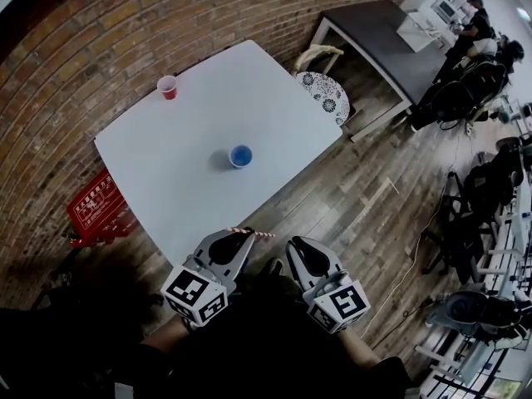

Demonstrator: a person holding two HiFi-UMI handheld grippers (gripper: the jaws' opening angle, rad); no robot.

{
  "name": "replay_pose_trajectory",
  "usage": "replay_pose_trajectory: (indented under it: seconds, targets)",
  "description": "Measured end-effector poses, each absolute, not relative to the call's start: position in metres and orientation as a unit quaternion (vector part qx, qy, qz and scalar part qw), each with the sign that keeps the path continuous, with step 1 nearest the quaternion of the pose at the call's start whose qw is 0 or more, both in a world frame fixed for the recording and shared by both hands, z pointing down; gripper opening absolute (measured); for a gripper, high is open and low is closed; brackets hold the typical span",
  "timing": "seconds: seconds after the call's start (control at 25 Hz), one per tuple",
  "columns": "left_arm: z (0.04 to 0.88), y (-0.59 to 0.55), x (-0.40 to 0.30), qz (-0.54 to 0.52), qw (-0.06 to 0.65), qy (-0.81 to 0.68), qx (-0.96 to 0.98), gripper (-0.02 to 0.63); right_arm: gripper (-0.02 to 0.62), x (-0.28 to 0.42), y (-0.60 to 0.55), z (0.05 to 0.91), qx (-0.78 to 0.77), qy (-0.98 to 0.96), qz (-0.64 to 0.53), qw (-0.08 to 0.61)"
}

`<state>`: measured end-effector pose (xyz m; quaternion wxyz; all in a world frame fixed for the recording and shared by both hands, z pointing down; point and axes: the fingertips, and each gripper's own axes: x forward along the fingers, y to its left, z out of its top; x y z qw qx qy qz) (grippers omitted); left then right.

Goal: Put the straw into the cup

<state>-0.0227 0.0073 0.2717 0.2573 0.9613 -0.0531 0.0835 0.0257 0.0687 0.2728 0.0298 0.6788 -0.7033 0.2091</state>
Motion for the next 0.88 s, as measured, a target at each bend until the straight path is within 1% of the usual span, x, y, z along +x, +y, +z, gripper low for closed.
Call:
replay_pose_trajectory:
  seconds: [0.2, 0.32, 0.68, 0.88]
  targets:
    - [0.28, -0.006, 0.0, 0.092, 0.257, -0.064, 0.96, 0.038, 0.034, 0.05, 0.05, 0.283, 0.668, -0.708, 0.231, 0.003]
    - [0.282, -0.016, 0.017, 0.095, 0.252, -0.09, 0.959, 0.038, 0.034, 0.068, 0.04, 0.29, 0.645, -0.727, 0.233, 0.004]
    - [0.268, -0.032, 0.108, 0.097, 0.219, -0.152, 0.959, 0.038, 0.034, 0.159, 0.007, 0.277, 0.584, -0.783, 0.213, -0.004]
    - [0.262, -0.039, 0.139, 0.101, 0.192, -0.197, 0.956, 0.038, 0.034, 0.193, -0.008, 0.273, 0.548, -0.81, 0.209, -0.008]
